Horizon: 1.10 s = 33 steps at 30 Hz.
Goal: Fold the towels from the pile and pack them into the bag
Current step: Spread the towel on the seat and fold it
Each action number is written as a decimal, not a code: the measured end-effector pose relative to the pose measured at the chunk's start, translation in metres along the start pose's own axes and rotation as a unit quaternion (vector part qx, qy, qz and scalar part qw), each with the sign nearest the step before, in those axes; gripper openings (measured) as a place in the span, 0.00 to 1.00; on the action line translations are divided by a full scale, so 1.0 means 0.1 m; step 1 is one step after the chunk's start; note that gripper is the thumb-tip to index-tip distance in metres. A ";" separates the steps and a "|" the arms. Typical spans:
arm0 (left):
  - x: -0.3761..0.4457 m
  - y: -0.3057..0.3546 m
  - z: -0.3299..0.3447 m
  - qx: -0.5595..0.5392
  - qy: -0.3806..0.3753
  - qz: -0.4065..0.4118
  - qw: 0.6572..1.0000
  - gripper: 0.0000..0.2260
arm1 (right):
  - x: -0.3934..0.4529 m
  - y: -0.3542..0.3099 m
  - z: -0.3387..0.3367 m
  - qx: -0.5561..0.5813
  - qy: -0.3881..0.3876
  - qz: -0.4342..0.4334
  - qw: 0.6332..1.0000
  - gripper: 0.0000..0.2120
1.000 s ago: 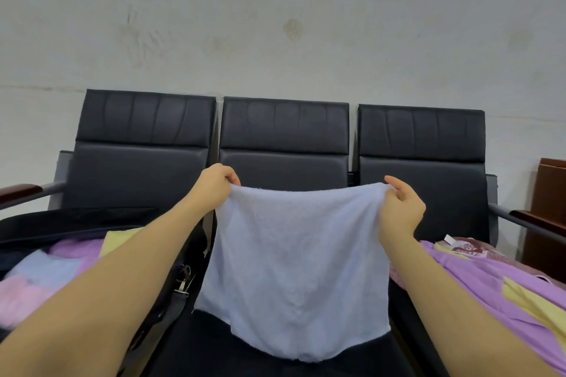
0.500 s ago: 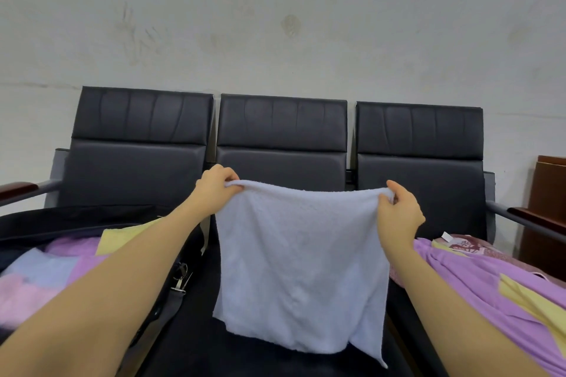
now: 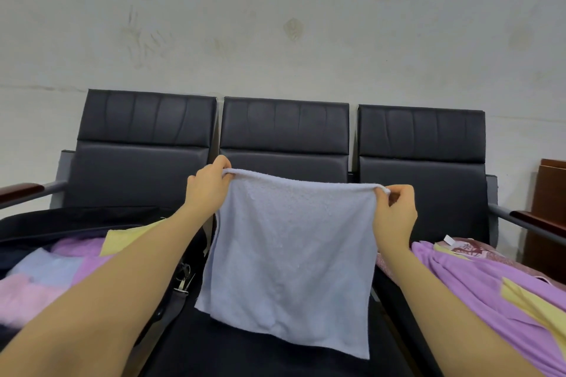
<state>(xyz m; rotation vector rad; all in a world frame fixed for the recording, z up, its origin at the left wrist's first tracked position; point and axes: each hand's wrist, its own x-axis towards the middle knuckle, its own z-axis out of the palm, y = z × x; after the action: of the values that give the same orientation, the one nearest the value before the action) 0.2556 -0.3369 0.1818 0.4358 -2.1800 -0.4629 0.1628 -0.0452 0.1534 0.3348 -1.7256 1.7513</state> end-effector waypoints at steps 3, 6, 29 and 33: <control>0.06 0.11 -0.11 -0.121 0.030 -0.044 0.991 0.06 | 0.08 -0.18 0.03 0.035 0.021 -0.013 0.999 0.01; 0.14 0.20 -0.22 -0.205 0.049 -0.066 0.975 0.08 | 0.16 -0.26 0.01 0.020 0.032 -0.013 0.999 0.05; -0.26 0.15 -0.17 -0.309 0.004 -0.189 0.932 0.05 | -0.04 -0.11 -0.27 -0.051 0.027 0.061 0.996 0.09; -0.31 0.05 -0.14 -0.308 -0.020 -0.184 0.933 0.03 | -0.03 0.01 -0.30 -0.075 0.031 0.078 0.994 0.10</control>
<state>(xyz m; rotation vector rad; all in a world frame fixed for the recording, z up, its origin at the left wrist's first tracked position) 0.2843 -0.3209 0.1714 0.4805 -1.8553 -1.3219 0.1716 -0.0165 0.1476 0.0817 -1.8683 1.7064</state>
